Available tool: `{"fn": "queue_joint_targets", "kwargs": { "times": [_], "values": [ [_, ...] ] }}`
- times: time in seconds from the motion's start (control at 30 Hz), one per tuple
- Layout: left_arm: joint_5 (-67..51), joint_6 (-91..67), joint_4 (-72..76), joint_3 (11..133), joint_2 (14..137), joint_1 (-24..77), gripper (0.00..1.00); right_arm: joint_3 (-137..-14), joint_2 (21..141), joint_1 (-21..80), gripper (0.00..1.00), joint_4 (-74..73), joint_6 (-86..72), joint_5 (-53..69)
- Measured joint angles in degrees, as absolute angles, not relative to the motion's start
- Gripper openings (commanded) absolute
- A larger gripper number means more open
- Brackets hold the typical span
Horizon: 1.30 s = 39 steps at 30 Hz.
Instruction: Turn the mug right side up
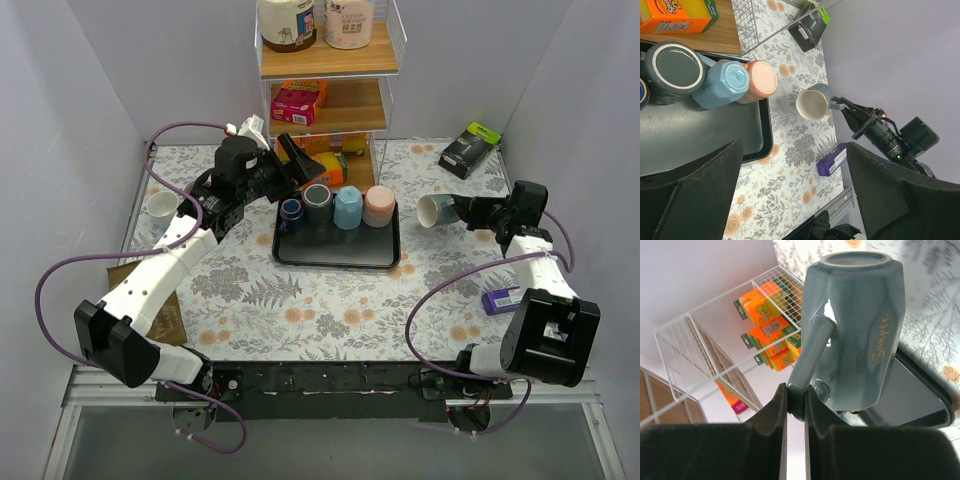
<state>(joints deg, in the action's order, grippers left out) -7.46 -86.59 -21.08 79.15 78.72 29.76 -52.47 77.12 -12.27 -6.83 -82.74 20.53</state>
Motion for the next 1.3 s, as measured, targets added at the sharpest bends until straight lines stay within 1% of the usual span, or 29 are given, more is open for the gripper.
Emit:
{"fn": "queue_joint_targets", "kwargs": {
  "times": [0.2,0.3,0.6,0.77,0.97,1.13,1.3],
  "values": [
    [-7.5,-85.8,-21.2,78.3,78.2,29.8,0.84,-40.1,76.2,-13.4,0.01,2.3,-102.2,21.6],
    [-7.5,-85.4,-21.7,78.3,78.1,29.8,0.84,-35.6,74.2,-13.1,0.01,5.1,-107.1,20.3],
    [-9.3,-83.7,-22.6,78.0,78.1,29.8,0.84,-25.2,63.5,-11.5,0.01,12.7,-112.1,12.2],
    [-12.4,-82.8,-22.7,77.1,78.7,30.0,0.84,-18.8,59.2,-11.3,0.01,13.5,-112.7,9.8],
    [-17.2,-81.1,-20.2,74.9,81.2,31.3,0.85,-18.6,58.4,-11.3,0.01,12.3,-112.8,11.1],
    [-21.5,-78.9,-14.0,70.6,84.4,34.3,0.85,-22.0,57.8,-11.3,0.01,4.7,-112.8,13.8],
    [-23.9,-76.1,-6.6,65.9,89.2,40.1,0.85,-26.4,56.7,-11.1,0.01,-4.8,-110.6,18.7]
  ]
}}
